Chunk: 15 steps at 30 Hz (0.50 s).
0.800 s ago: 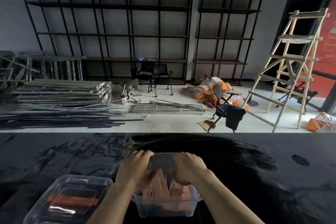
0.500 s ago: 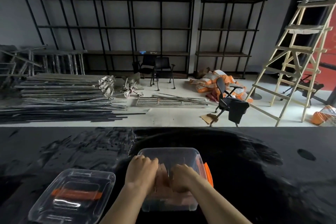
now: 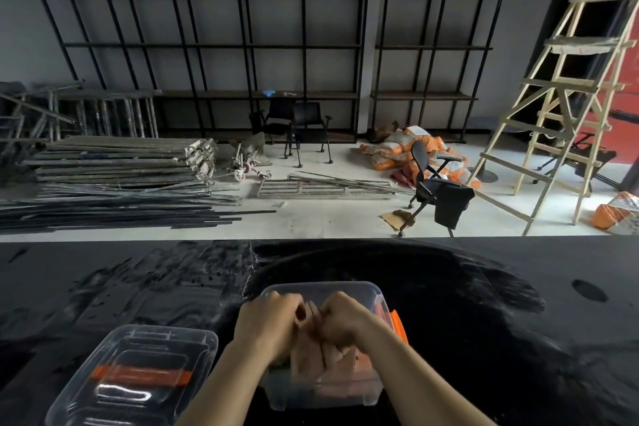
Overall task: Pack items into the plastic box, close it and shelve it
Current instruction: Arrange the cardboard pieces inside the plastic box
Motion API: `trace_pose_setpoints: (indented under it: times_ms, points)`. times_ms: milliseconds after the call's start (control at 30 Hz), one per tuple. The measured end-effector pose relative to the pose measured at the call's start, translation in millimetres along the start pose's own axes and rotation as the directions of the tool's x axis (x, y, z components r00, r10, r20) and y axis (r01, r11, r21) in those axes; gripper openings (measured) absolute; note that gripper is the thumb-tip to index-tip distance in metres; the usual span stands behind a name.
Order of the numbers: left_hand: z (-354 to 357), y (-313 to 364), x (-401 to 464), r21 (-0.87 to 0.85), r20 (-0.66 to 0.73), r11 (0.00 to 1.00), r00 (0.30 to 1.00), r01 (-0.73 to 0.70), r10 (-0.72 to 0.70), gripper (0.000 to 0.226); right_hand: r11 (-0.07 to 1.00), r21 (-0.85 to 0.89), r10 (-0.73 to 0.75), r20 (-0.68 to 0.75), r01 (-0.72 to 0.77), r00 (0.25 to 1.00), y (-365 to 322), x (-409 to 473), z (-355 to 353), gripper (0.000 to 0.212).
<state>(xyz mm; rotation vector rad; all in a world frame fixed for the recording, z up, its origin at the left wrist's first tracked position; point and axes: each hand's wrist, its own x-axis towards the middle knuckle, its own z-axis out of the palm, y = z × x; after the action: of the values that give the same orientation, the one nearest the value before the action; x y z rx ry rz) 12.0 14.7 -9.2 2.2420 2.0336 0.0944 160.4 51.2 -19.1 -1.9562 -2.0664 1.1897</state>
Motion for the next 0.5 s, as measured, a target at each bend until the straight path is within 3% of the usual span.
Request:
trace_pose_setpoints:
  times_ms: [100, 200, 267, 333, 400, 500]
  points:
    - [-11.3, 0.9, 4.2, -0.16, -0.206, 0.986, 0.975, 0.051, -0.084, 0.011, 0.998, 0.006, -0.062, -0.024, 0.062, 0.998, -6.6, -5.7, -30.6, 0.019]
    - [-13.4, 5.2, 9.6, -0.132, -0.23, 0.991, 0.973, -0.003, -0.028, 0.007, 0.993, 0.045, -0.1, -0.146, 0.108, 0.984, -11.2, -8.9, -63.0, 0.013]
    - [-9.2, 13.8, 12.6, -0.124, -0.107, 0.986, 0.989, -0.112, 0.099, 0.012, 0.985, 0.109, -0.11, -0.226, 0.137, 0.968, -9.9, -8.6, -78.3, 0.008]
    - [-1.5, 25.4, 16.0, -0.156, 0.061, 0.966, 0.974, -0.207, 0.218, 0.023, 0.972, 0.191, -0.074, -0.3, 0.136, 0.951, -5.9, -9.0, -84.6, 0.026]
    - [8.6, 38.6, 19.7, -0.145, 0.19, 0.947, 0.931, -0.287, 0.311, 0.04, 0.969, 0.219, -0.038, -0.331, 0.116, 0.943, 1.2, -9.0, -82.7, 0.033]
    - [24.4, 58.2, 26.6, 0.052, 0.301, 0.877, 0.844, -0.479, 0.443, 0.067, 0.964, 0.256, 0.023, -0.363, 0.076, 0.932, 14.0, -5.9, -76.1, 0.03]
